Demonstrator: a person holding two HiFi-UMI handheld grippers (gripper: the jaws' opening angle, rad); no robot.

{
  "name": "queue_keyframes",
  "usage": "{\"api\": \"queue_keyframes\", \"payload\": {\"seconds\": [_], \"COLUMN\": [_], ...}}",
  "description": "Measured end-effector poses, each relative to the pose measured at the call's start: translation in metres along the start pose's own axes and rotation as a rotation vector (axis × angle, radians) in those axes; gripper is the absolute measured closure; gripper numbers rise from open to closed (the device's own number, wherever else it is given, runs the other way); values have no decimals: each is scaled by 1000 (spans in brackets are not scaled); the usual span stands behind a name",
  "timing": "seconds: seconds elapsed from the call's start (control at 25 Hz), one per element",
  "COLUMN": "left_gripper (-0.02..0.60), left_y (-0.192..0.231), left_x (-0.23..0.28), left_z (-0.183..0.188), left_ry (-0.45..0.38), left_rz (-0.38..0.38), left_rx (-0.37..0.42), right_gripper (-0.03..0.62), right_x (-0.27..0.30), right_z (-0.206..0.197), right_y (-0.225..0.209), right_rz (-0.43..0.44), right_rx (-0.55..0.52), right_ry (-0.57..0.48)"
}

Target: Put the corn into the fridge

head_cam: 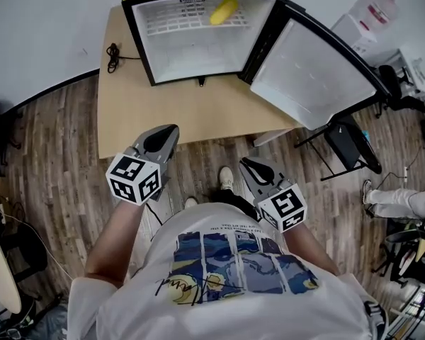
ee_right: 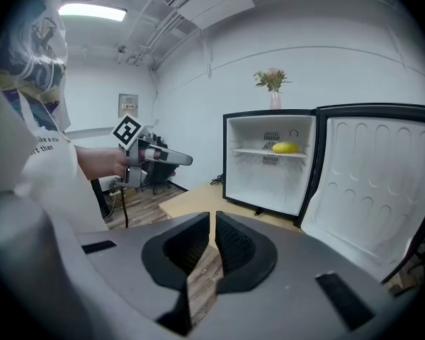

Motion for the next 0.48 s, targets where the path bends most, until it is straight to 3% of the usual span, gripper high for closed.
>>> {"api": "queue_keyframes", "payload": {"seconds": [0.16,0.36,0.48], "left_gripper": [572,572,572], "left_y": [-16,-44,-56], "left_x": [-25,-46,-56], "left_z": [-19,-52,-65], "left_ry": [21,91,109], "left_rz": [-27,-52,-76], "left_rx": [-5,90,57], "right_gripper": [565,565,565], "right_x": [-3,-3,-5], "right_z": [-3,-6,-5], "right_y": [18,36,43], "right_rz": [1,8,2], "right_rx": [1,-6,-16], "right_ry": [1,1,-1]}}
Point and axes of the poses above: the fingertips, and each gripper's own axes: x forward along the fingers, y to its left, z out of its top, the point moved 3 cm from there along -x, backward along the fingers, and after that the axes turned 4 degrees about -y, right-handed, at the moved point
